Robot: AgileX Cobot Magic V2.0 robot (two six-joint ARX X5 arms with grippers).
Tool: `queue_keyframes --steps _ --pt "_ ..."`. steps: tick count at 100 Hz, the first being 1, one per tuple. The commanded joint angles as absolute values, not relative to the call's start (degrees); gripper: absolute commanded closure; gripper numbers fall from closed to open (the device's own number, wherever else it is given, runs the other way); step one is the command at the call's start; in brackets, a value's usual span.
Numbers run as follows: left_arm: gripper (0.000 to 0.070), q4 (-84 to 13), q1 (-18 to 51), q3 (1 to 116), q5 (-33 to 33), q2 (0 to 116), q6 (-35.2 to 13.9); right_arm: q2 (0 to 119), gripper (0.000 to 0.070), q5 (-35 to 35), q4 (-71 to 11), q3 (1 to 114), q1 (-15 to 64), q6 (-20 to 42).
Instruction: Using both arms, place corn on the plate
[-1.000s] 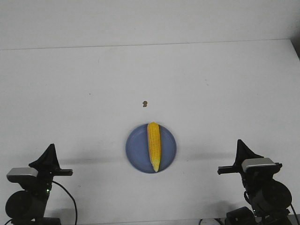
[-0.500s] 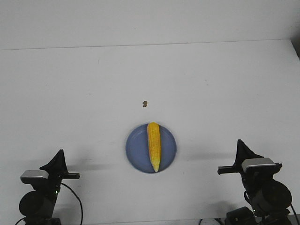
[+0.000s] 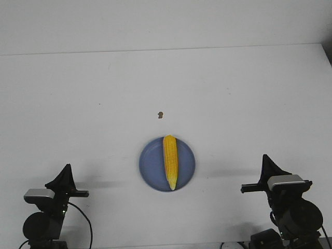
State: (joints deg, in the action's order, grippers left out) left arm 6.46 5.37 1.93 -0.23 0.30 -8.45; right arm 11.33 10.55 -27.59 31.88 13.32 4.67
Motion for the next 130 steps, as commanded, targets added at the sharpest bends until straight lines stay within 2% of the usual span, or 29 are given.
queue_keyframes --steps 1,93,106,119,130 --pt "0.0685 6.55 5.26 0.8 -0.21 0.19 -8.25 11.31 0.0697 10.55 -27.03 32.23 13.43 4.25" --pt "0.0686 6.09 5.26 0.8 -0.21 0.19 -8.25 11.18 0.0697 10.72 -26.02 31.55 13.43 4.25" --pt "0.0686 6.09 5.26 0.8 -0.21 0.19 -8.25 9.26 0.0697 10.33 -20.29 28.08 12.8 3.86" --pt "0.0686 6.09 5.26 0.8 -0.21 0.19 -8.25 5.17 0.0697 10.37 -10.87 20.56 11.07 3.16" --pt "0.0685 6.09 5.26 0.8 -0.21 0.19 -8.25 0.82 0.0697 9.63 -6.02 14.44 8.99 3.2"
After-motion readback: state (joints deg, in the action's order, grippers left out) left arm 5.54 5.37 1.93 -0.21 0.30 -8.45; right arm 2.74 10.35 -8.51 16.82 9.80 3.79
